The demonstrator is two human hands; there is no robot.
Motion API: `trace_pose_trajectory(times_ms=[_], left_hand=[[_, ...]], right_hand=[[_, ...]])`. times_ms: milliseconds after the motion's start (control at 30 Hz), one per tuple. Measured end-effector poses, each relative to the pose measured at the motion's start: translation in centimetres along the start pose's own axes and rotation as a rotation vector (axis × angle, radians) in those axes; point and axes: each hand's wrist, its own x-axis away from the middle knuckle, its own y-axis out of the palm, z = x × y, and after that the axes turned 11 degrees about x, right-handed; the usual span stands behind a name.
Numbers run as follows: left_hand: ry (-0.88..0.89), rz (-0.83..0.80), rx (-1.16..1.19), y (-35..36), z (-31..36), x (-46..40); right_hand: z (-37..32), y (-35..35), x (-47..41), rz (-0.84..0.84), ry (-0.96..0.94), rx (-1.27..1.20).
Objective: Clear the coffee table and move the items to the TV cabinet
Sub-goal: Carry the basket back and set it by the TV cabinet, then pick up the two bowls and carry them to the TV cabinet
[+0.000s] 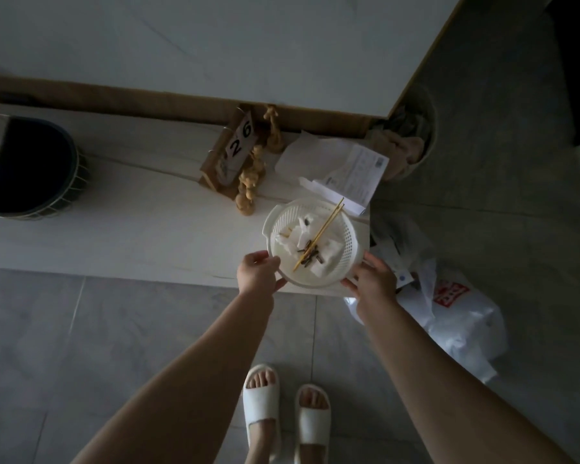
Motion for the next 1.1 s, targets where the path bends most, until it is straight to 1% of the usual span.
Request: trace_pose_trajectory(times_ms=[167,333,400,500,600,700,833,1000,1100], left_hand=[[-0.058,-0.044,-0.043,1.1,-0.2,-1.6],[-0.033,-0.058,-0.059,1.3,-0.2,-2.4],[-0.034,-0.058,-0.087,1.2,-0.2,-2.2],[-0.024,-0.064,-0.213,0.4,-0.3,-1.2],[0.026,-0.087,-0.346,-1.2,-0.5,0.6],[0.11,-0.14,-0.544,-3.3,-0.5,3.1],[0.107,-0.211,-0.642,-6.8,0.1,7.8],[0.187,-0.123,-0.847,-13.4,0.9,15.3],[0.164,-0.033,-0.886,-18.1,0.9,19.9]], right_hand=[[-0.1,0.3,-1.2,0.041,0.013,0.0],[-0.1,0.8,-2.0,0.068,-0.05,0.044],[0.0,0.8,-2.0,0.055,-0.057,0.077],[0.5,0.5,-1.4,0.053,-0.071,0.24],[1.0,0.0,0.2,0.038,-0.062,0.446],[1.1,-0.6,3.2,-0.046,-0.095,0.613],[0.4,-1.0,8.4,-0.214,-0.307,0.943],[0.5,-1.8,16.6,-0.436,-0.515,1.198],[1.1,-2.1,21.4,-0.533,-0.626,1.359]])
